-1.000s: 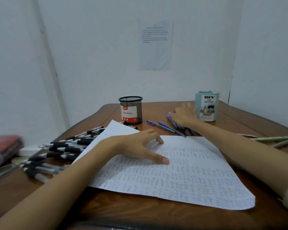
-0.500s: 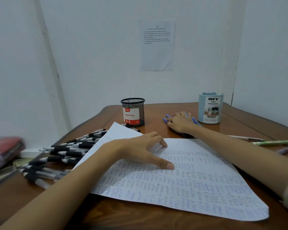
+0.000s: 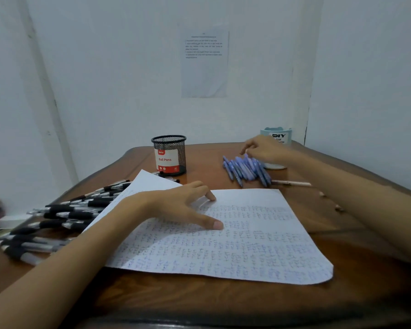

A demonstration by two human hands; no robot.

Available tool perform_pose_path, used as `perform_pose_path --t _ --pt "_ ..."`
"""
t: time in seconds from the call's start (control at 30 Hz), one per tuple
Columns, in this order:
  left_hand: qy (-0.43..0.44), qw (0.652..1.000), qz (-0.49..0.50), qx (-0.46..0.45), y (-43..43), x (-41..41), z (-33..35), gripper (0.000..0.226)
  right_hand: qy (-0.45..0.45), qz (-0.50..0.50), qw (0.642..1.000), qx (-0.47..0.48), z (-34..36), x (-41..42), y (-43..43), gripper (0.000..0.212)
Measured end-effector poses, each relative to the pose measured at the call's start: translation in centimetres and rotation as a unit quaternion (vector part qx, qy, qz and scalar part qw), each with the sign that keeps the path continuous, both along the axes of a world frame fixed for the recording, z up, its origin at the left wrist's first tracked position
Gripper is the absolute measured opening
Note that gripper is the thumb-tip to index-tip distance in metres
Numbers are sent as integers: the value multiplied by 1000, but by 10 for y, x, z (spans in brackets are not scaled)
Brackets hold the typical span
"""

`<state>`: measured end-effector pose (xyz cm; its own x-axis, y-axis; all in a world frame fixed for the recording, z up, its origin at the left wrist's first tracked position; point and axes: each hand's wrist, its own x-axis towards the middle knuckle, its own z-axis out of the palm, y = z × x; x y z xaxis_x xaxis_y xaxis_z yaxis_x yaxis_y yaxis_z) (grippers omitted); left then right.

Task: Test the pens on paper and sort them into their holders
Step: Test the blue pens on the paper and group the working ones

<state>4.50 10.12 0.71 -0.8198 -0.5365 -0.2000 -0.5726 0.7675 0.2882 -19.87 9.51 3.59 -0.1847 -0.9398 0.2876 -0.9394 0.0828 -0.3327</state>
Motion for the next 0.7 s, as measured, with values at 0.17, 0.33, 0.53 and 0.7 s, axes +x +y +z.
perform_pose_path --t 0.17,0.33,0.53,0.7 --pt "-3 1000 2 3 -3 0 -2 83 -14 -10 993 117 2 -47 60 31" --pt "-8 1000 1 -5 -7 1 -4 111 -20 8 981 190 -10 -69 75 29" --pt "-9 1000 -3 -7 -5 1 -3 117 37 39 998 34 -9 -64 74 8" --pt "-10 1000 4 -2 -1 1 -2 88 -458 48 835 -300 9 -30 79 33"
